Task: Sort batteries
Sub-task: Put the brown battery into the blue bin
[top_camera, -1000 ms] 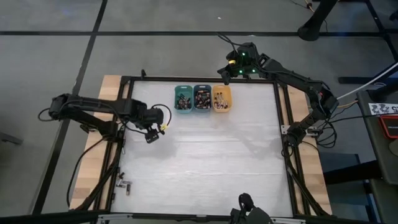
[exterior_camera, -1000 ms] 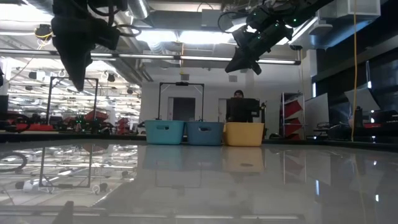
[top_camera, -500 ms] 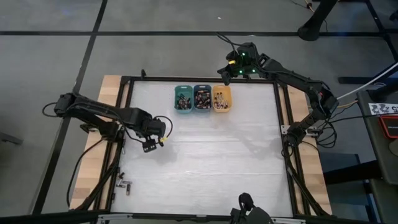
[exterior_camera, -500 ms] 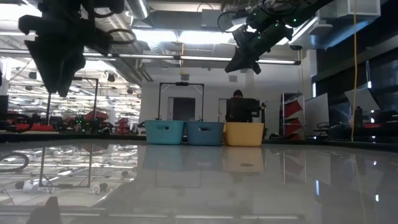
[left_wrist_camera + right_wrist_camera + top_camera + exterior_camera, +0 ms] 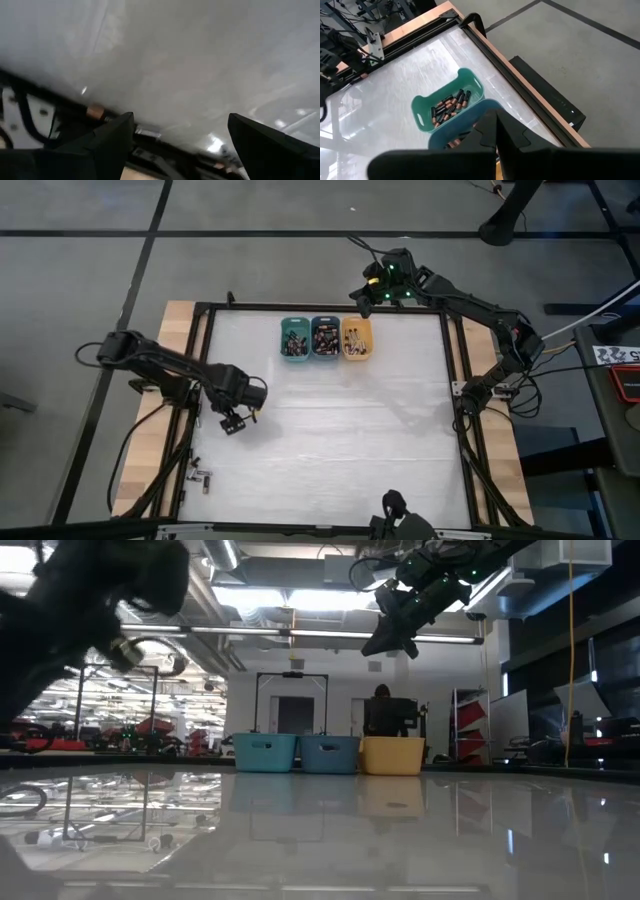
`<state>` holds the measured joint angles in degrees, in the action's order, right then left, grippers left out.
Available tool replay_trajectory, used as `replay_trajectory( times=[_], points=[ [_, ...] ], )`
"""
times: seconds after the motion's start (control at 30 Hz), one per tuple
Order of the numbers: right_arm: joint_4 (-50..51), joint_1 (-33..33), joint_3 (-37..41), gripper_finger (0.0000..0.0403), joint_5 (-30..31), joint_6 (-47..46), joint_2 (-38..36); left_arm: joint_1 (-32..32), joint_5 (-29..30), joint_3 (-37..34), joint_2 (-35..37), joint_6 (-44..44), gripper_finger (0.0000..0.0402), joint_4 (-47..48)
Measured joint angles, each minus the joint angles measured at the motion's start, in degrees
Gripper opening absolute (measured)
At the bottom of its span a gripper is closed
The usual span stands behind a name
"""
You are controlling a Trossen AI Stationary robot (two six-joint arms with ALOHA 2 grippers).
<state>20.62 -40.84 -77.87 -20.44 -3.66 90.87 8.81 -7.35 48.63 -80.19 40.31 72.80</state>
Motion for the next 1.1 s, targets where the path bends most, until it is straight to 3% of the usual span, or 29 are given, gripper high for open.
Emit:
replay_trajectory(
  times=[0.17,0.4,0.6,1.1],
  points=[
    [-0.1,0.0,0.0,0.0000,-0.2,1.1,0.0,1.2,-0.1,-2.3,-2.5,-1.8,0.0310,1.3],
    [-0.3,0.0,0.0,0.0000,-0.2,1.4,0.0,-0.1,-1.4,0.4,-10.9,-14.8,0.0310,2.7],
    [-0.3,0.0,0.0,0.0000,-0.2,1.4,0.0,-2.5,3.4,3.7,-17.3,-23.9,0.0310,2.9],
    [0.2,0.0,0.0,0.0000,-0.1,1.4,0.1,-2.9,3.8,-3.1,-23.1,-33.3,0.0310,5.3]
  ],
)
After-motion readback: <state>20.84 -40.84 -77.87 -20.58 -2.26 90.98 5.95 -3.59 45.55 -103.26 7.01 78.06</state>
